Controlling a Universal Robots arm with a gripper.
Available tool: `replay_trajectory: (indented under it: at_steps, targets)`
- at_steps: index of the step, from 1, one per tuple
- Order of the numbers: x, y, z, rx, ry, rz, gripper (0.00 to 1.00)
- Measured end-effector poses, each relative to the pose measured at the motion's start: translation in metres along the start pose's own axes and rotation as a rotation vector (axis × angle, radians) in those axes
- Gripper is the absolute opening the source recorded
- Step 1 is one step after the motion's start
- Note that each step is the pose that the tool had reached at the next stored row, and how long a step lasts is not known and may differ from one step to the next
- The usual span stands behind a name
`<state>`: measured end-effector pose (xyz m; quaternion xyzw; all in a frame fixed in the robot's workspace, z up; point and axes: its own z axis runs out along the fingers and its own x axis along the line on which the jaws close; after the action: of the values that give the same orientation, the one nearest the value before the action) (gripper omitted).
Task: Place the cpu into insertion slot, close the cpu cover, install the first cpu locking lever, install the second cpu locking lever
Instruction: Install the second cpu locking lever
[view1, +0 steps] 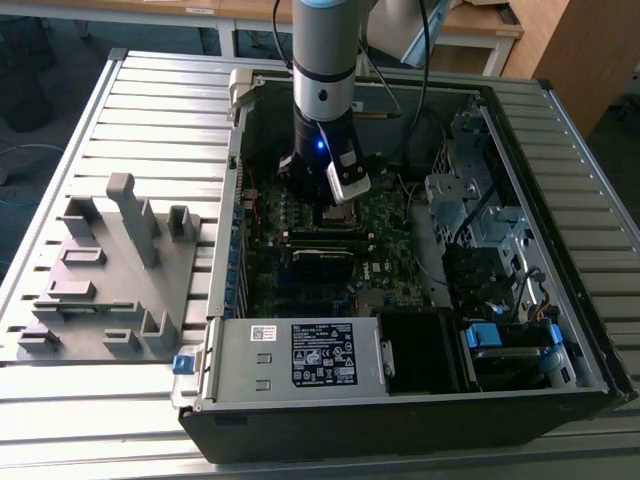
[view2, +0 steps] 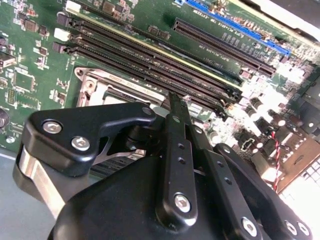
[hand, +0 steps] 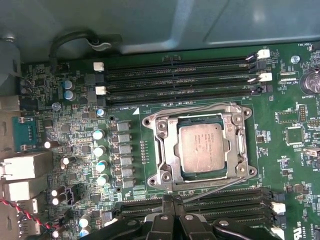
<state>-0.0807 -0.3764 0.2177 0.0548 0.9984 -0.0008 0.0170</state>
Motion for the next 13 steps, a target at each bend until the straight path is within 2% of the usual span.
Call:
replay_trajectory:
  at_steps: [4,9,13]
  targets:
    - [0.0001,-0.0026,0.001,-0.0113,0.001,-0.002,0.1]
    - [0.0022,-0.0039,0.0053,-0.0125,0.001,-0.003,0.1]
    - [0.0066,-0.0044,0.0083,-0.0136,0.001,-0.004,0.1]
